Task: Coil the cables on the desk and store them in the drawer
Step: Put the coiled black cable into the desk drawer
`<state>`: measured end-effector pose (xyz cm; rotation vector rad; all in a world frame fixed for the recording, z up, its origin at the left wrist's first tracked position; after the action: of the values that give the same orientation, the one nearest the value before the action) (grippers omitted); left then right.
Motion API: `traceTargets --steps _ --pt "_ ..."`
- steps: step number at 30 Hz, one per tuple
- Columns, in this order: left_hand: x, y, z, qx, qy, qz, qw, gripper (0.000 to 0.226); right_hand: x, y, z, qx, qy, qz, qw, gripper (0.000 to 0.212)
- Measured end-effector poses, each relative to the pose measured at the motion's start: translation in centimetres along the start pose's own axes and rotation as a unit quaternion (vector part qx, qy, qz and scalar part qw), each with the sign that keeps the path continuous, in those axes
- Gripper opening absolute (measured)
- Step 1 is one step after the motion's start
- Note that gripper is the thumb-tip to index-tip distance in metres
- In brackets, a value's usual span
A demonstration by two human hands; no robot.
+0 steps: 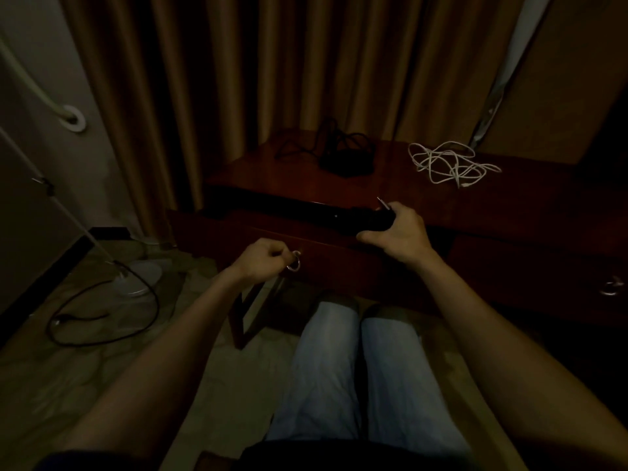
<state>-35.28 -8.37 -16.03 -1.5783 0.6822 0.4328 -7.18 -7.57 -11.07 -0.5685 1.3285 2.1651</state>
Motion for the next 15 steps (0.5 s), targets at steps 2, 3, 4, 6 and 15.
traceTargets --steps 2,3,4,6,15 --pt "-0.2 0.6 -1.0 0.003 -0.001 0.004 1.000 0.026 -0.1 -0.1 -0.4 0.015 0.021 -0.006 1.000 0.049" --pt "-0.4 0.8 -1.5 0.000 0.000 0.009 1.000 0.026 -0.1 -0.1 -0.6 0.021 0.029 -0.007 0.999 0.050" --pt "-0.5 1.0 -1.9 -0.003 0.003 0.015 1.000 0.026 0.1 -0.1 -0.6 0.027 0.036 -0.008 0.999 0.051" --pt "-0.8 1.3 -2.4 -0.009 0.012 0.026 1.000 0.025 0.6 -0.6 -0.7 0.038 0.056 -0.020 0.998 0.054" --pt "-1.0 -0.1 -3.1 -0.007 -0.010 0.110 0.994 0.026 1.2 -1.4 -0.4 0.102 0.187 -0.064 0.975 0.055"
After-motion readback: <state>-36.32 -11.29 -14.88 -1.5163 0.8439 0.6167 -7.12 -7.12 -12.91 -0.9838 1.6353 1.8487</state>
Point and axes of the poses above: each hand's wrist, its own z-axis towards the middle knuckle, its own x-axis out of the palm, y = z × x, the point moved 1 cm from there along z, towards the middle knuckle, and after that the axes turned 11 degrees about -x, right-handed, at the moved point
